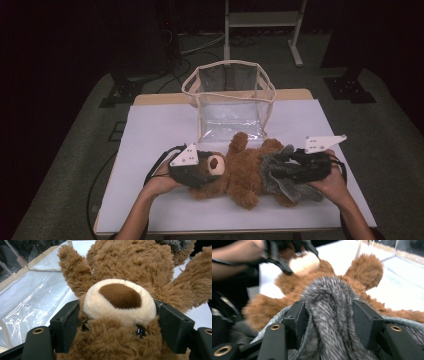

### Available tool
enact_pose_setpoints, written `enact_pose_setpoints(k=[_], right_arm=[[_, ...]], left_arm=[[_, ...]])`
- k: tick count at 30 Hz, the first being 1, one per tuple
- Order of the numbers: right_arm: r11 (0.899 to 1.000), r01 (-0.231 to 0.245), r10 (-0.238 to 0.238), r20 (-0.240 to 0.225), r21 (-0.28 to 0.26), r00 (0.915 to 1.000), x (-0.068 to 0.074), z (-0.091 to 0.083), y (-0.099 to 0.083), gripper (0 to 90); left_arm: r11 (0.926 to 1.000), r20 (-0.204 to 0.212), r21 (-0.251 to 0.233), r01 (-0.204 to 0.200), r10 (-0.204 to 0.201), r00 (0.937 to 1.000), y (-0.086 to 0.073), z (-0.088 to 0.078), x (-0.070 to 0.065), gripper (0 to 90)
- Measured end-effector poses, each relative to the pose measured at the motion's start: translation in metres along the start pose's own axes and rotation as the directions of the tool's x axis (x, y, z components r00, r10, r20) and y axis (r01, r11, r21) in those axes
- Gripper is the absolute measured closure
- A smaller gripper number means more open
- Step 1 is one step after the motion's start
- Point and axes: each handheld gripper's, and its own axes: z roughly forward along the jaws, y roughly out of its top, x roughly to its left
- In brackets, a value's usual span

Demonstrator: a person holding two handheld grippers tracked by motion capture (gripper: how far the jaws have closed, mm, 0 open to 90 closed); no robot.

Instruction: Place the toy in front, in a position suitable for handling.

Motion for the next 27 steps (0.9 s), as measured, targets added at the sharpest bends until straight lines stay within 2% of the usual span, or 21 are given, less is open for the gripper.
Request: enact_pose_setpoints(k=[1, 3, 4, 6, 7, 9, 11, 12, 13, 15, 18, 19, 21, 22, 24, 26, 27], right_arm=[[0.999, 0.002, -0.003, 0.026, 0.045, 0.9996, 0.002, 0.015, -0.003, 46.6], [0.998, -0.005, 0.003, 0.039, 0.062, 0.9992, 0.003, 0.02, -0.004, 49.5], [0.997, -0.043, 0.039, 0.053, 0.067, 0.9978, 0.002, 0.017, -0.002, 63.4], [0.997, -0.044, 0.04, 0.059, 0.062, 0.9974, 0.002, 0.014, -0.002, 66.3], [0.996, -0.064, 0.06, 0.085, 0.055, 0.9946, -0.002, 0.006, -0.003, 69.6], [0.996, -0.073, 0.067, 0.101, 0.052, 0.9926, -0.004, 0.004, -0.004, 69.9], [0.993, -0.11, 0.103, 0.15, 0.039, 0.9833, -0.011, -0.001, -0.007, 70.3], [0.992, -0.125, 0.118, 0.155, 0.03, 0.9807, -0.013, -0.002, -0.008, 70.3], [0.989, -0.146, 0.145, 0.138, 0.0, 0.9797, -0.014, -0.003, -0.009, 70.3], [0.99, -0.143, 0.142, 0.126, -0.002, 0.9819, -0.012, -0.002, -0.007, 70.2], [0.995, -0.098, 0.097, 0.028, 0.003, 0.9949, 0.003, 0.011, 0.002, 69.9], [0.997, -0.07, 0.07, 0.012, 0.015, 0.9975, 0.009, 0.017, 0.004, 69.3], [0.999, -0.018, 0.019, -0.038, 0.043, 0.9991, 0.017, 0.023, 0.008, 69.3], [0.999, -0.001, 0.005, -0.068, 0.054, 0.9976, 0.02, 0.024, 0.009, 69.5], [0.997, 0.013, -0.007, -0.079, 0.07, 0.9968, 0.02, 0.022, 0.01, 69.8], [0.997, -0.005, 0.008, -0.041, 0.074, 0.9991, 0.014, 0.015, 0.008, 70.1], [0.997, -0.037, 0.038, -0.009, 0.067, 0.9993, 0.008, 0.01, 0.005, 70.2]], left_arm=[[1.0, -0.003, 0.004, 0.004, -0.004, 1.0, 0.0, 0.001, 0.0, 20.3], [0.9999, -0.008, 0.016, -0.002, 0.002, 1.0, 0.001, 0.002, -0.002, 19.1], [0.9998, -0.012, 0.018, -0.002, 0.002, 0.9999, 0.002, 0.003, -0.002, 18.3], [0.9998, -0.016, 0.019, 0.003, -0.003, 0.9999, 0.002, 0.003, -0.001, 18.0], [0.9998, -0.015, 0.019, 0.005, -0.005, 0.9999, 0.002, 0.002, -0.001, 17.8], [0.9998, -0.018, 0.017, 0.007, -0.007, 0.9998, 0.001, 0.001, 0.0, 17.6], [0.9998, -0.017, 0.017, 0.011, -0.011, 0.9998, 0.001, 0.001, 0.0, 17.6], [0.9998, -0.015, 0.018, 0.011, -0.011, 0.9998, 0.001, 0.001, 0.0, 17.6], [0.9998, -0.016, 0.018, 0.011, -0.011, 0.9998, 0.001, 0.002, 0.0, 15.7], [0.9995, -0.025, 0.027, 0.013, -0.013, 0.9996, 0.002, 0.003, -0.001, 13.8], [0.9993, -0.057, 0.033, 0.017, -0.015, 0.9983, 0.003, 0.004, 0.0, 11.2], [0.9993, -0.071, 0.033, 0.017, -0.014, 0.9974, 0.004, 0.003, 0.001, 11.3], [0.9992, -0.087, 0.028, 0.029, -0.027, 0.9958, 0.004, 0.001, 0.002, 12.0], [0.9994, -0.093, 0.024, 0.023, -0.021, 0.9955, 0.004, 0.0, 0.003, 14.0], [0.9998, -0.075, 0.01, 0.018, -0.017, 0.997, 0.002, -0.002, 0.003, 27.1], [0.9995, -0.071, 0.011, 0.031, -0.03, 0.997, 0.002, -0.002, 0.003, 28.7], [0.9994, -0.069, 0.009, 0.033, -0.032, 0.9971, 0.002, -0.001, 0.003, 29.5]])
